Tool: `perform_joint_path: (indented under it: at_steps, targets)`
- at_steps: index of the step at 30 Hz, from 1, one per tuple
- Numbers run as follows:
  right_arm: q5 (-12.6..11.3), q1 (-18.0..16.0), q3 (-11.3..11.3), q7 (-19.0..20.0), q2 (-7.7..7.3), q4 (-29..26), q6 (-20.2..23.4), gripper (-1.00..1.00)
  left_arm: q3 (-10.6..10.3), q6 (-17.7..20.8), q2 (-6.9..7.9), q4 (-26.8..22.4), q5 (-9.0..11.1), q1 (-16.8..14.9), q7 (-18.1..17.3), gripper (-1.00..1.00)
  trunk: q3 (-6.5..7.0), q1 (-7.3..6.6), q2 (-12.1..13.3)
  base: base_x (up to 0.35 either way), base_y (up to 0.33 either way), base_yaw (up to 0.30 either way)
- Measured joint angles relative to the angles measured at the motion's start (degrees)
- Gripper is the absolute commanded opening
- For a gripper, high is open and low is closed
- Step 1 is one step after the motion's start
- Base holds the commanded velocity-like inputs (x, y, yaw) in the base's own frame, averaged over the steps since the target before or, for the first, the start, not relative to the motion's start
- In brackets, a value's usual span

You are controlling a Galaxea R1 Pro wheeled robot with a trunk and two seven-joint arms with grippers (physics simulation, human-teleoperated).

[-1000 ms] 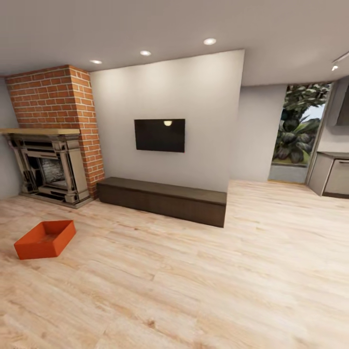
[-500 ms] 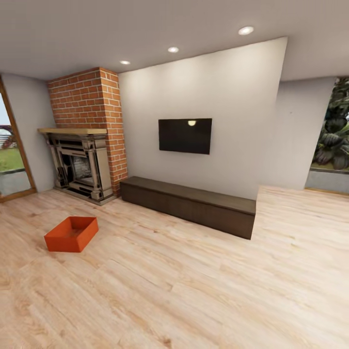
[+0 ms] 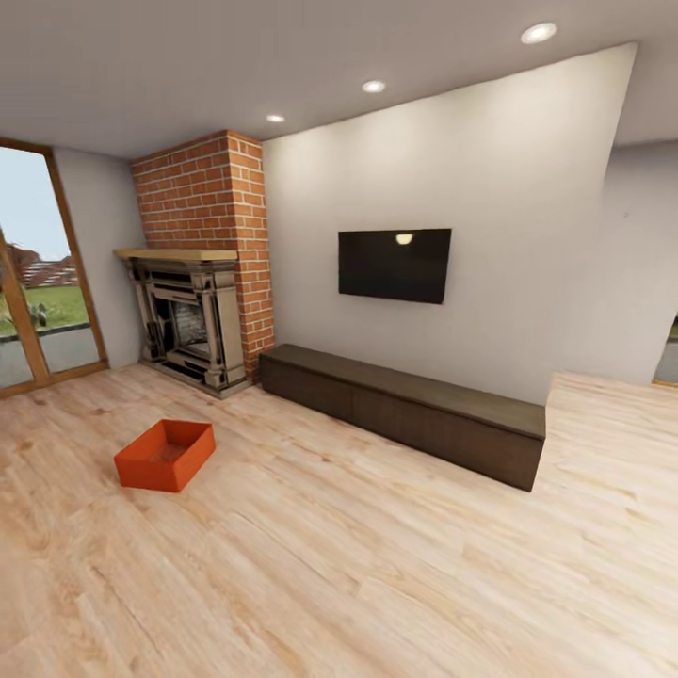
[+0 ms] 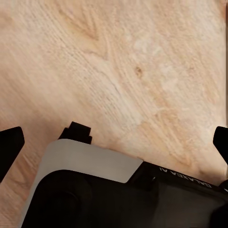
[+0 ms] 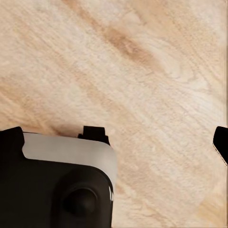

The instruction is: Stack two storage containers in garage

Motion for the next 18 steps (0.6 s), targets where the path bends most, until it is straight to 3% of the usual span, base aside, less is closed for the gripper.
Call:
perform_joint_path:
  at_steps: [14, 18]
  targets:
    - [0.25, 0.0, 0.45, 0.34, 0.35, 0.05, 0.38, 1.0, 0.0, 0.12, 0.04, 0.0, -0.09, 0.0, -0.09, 1.0, 0.0, 0.0, 0.0, 0.323, 0.0, 0.004]
    - [0.29, -0.01, 0.46, 0.32, 0.31, 0.04, 0.21, 1.0, 0.0, 0.13, 0.11, 0.0, -0.08, 0.0, -0.09, 1.0, 0.0, 0.0, 0.0, 0.323, 0.0, 0.168]
